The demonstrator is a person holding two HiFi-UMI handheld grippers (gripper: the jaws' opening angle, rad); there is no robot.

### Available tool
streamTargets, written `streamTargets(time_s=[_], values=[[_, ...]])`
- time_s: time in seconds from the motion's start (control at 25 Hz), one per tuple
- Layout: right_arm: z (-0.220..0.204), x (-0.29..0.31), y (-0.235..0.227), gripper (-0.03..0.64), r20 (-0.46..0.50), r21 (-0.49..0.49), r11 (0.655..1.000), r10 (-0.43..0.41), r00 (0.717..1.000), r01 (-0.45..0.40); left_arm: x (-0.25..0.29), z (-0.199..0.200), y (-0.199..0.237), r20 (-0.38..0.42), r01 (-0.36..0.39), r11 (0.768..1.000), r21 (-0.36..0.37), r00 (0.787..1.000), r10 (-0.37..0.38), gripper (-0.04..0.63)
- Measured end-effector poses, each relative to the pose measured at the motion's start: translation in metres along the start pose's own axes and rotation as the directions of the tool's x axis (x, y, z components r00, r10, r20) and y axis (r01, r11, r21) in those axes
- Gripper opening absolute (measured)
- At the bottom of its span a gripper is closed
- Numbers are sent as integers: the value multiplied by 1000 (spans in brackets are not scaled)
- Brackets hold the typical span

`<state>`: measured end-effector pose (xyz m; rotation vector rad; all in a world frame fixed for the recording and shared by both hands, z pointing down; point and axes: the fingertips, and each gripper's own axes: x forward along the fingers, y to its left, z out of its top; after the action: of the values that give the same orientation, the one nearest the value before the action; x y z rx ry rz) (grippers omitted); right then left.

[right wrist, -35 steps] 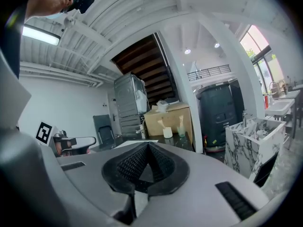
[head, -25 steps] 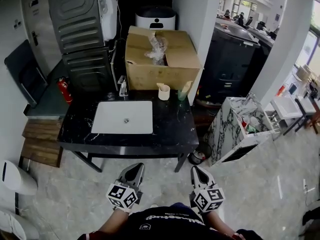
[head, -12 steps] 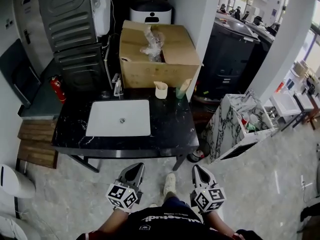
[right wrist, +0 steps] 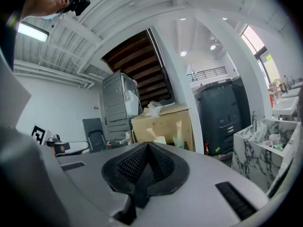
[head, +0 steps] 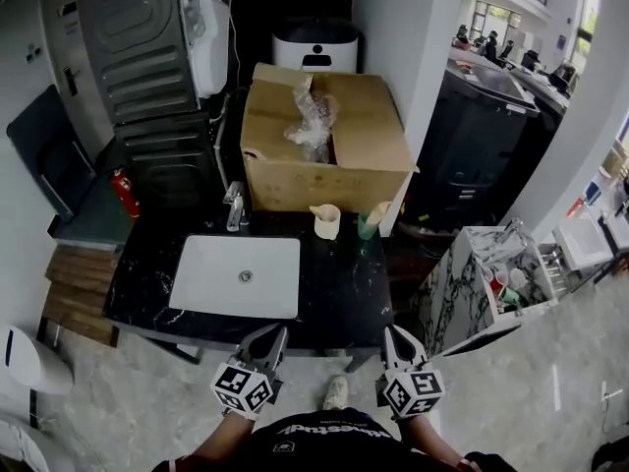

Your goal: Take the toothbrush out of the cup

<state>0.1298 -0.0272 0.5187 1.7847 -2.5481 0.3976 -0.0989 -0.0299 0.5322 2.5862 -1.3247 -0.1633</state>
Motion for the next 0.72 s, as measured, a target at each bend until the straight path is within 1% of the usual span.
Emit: streamTargets(time_s=[0.16,0.32,0.44,0.6,0.72], values=[[30,48,-33,37,18,-8,999,40,999,-40,56,18,10,27,-24,1000,20,999,23,15],[44,83,-62,35,9,-9,997,81,997,-81,107,25,14,39,-42,999,8,998,42,15],[46,102,-77,36,-11,-16,995,99,995,-99,129,27,14,35,-52,999,15,998,52,15],[47,124,-90,35,-14,6,996,91,996,-91,149,30,25,9,-49,998,41,999,49,15],[44,138,-94,35,-23,30,997,78,997,-78,159,31,36,1,-48,999,26,999,48,15]])
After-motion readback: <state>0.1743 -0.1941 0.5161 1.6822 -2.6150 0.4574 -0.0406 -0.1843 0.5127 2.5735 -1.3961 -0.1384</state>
